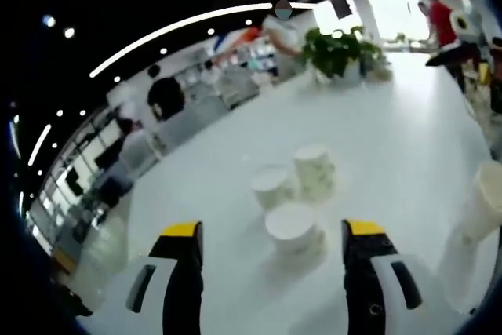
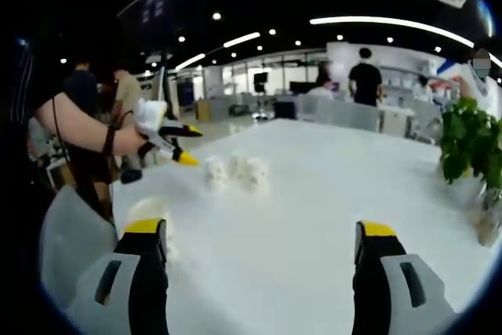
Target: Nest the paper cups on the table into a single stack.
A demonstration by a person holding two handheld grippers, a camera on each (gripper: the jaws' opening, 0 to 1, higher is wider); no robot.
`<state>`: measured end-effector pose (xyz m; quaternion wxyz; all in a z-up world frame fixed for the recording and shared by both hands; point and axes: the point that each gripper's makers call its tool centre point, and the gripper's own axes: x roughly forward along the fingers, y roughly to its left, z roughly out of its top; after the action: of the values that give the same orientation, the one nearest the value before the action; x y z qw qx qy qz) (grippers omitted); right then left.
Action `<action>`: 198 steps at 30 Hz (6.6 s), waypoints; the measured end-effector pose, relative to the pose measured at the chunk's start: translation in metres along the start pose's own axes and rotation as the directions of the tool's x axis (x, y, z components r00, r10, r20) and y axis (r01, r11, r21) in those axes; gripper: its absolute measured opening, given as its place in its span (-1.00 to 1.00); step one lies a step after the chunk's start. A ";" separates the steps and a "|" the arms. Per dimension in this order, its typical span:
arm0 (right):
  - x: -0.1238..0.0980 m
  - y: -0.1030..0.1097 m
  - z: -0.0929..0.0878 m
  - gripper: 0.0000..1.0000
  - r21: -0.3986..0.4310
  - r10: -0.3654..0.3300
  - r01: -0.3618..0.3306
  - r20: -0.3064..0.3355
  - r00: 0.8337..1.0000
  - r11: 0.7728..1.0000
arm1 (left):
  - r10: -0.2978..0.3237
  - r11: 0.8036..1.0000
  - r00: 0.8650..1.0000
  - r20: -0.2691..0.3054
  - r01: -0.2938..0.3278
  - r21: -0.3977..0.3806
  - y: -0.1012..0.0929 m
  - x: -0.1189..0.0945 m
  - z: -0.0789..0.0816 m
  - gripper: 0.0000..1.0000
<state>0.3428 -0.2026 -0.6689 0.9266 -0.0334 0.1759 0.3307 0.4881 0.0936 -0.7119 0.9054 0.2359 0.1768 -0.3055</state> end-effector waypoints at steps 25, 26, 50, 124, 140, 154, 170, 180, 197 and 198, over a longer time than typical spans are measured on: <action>-0.019 -0.009 -0.018 0.93 0.005 -0.040 0.040 -0.049 0.998 0.999 | -0.083 0.991 0.996 -0.041 0.078 -0.113 -0.013 0.044 -0.021 0.18; -0.019 -0.009 -0.018 0.93 0.004 -0.040 0.040 -0.050 0.998 0.999 | -0.084 0.990 0.996 -0.039 0.079 -0.115 -0.013 0.045 -0.021 0.18; -0.022 -0.009 -0.018 0.92 -0.003 -0.042 0.042 -0.060 0.997 0.999 | -0.141 0.977 0.988 -0.054 0.131 -0.166 -0.024 0.055 -0.026 -0.19; -0.043 0.017 0.024 0.86 -0.023 -0.018 0.019 0.078 0.997 1.000 | -0.100 0.990 0.994 0.034 0.103 -0.093 -0.041 -0.038 0.057 -0.25; -0.038 0.016 0.030 0.86 -0.030 -0.009 0.012 0.094 0.996 0.999 | -0.116 0.992 0.990 0.085 0.119 -0.028 -0.054 -0.044 0.090 -0.25; -0.039 0.017 0.032 0.85 -0.025 -0.005 0.007 0.102 0.995 1.000 | -0.111 0.987 0.985 0.131 0.125 -0.098 -0.059 -0.060 0.104 -0.25; -0.036 0.026 0.031 0.82 -0.018 0.015 -0.013 0.112 0.994 1.000 | -0.124 0.980 0.977 0.172 0.148 -0.133 -0.072 -0.079 0.119 -0.26; -0.037 0.031 0.032 0.79 -0.006 0.028 -0.028 0.121 0.992 1.000 | -0.142 0.976 0.973 0.184 0.169 -0.138 -0.084 -0.092 0.124 -0.26; -0.028 0.043 0.032 0.74 0.008 0.056 -0.057 0.124 0.991 0.998 | -0.178 0.968 0.964 0.199 0.208 -0.139 -0.101 -0.105 0.126 -0.26; -0.027 0.043 0.033 0.74 0.012 0.058 -0.060 0.131 0.990 0.998 | -0.176 0.967 0.963 0.204 0.208 -0.148 -0.100 -0.106 0.127 -0.26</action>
<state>0.3061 -0.1793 -0.6260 0.9262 0.0007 0.1184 0.3581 0.3670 0.0049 -0.5893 0.9007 0.1105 0.1373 -0.3972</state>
